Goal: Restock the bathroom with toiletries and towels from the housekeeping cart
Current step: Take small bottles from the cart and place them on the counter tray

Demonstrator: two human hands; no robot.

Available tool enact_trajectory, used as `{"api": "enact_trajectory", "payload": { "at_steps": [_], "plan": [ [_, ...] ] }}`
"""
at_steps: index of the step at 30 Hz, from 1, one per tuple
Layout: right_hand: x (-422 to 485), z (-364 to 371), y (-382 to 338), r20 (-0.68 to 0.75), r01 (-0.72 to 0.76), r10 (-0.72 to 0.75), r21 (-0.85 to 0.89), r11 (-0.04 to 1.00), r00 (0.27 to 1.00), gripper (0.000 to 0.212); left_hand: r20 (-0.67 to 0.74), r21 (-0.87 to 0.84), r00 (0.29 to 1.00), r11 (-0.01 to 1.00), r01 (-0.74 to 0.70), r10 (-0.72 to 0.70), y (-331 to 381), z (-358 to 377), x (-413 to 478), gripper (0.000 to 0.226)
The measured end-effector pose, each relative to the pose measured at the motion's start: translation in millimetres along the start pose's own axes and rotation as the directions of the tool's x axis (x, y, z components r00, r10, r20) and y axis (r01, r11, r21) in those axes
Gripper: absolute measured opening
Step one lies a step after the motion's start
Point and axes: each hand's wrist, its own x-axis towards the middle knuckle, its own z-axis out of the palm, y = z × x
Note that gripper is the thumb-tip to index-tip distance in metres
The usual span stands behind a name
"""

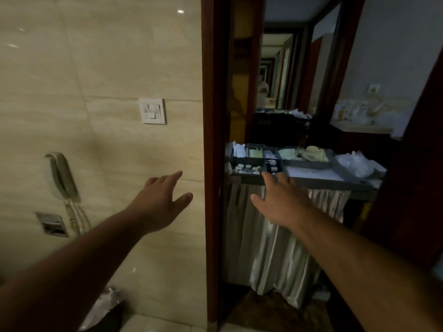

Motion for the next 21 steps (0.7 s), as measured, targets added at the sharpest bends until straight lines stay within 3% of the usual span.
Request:
{"api": "enact_trajectory", "payload": {
  "at_steps": [5, 10, 16, 21],
  "plan": [
    [63, 6, 29, -0.045, 0.025, -0.022, 0.073, 0.997, 0.999, 0.076, 0.007, -0.015, 1.000, 1.000, -0.010, 0.010, 28, 24, 58, 0.073],
    [82, 44, 68, 0.104, -0.101, 0.068, 0.360, 0.927, 0.992, 0.077, 0.062, -0.060, 0.997, 0.997, -0.039, 0.043, 55, 67, 99, 0.071],
    [115, 49, 114, 0.026, -0.114, 0.111, 0.296, 0.948, 0.993, 0.072, 0.060, -0.090, 0.995, 0.993, -0.075, 0.081, 79, 116, 156, 0.069],
    [142, 57, 154, 0.058, -0.195, 0.186, 0.217, 0.957, 0.981, 0.069, 0.131, -0.121, 0.979, 0.982, -0.142, 0.158, 97, 156, 213, 0.065]
  ]
}}
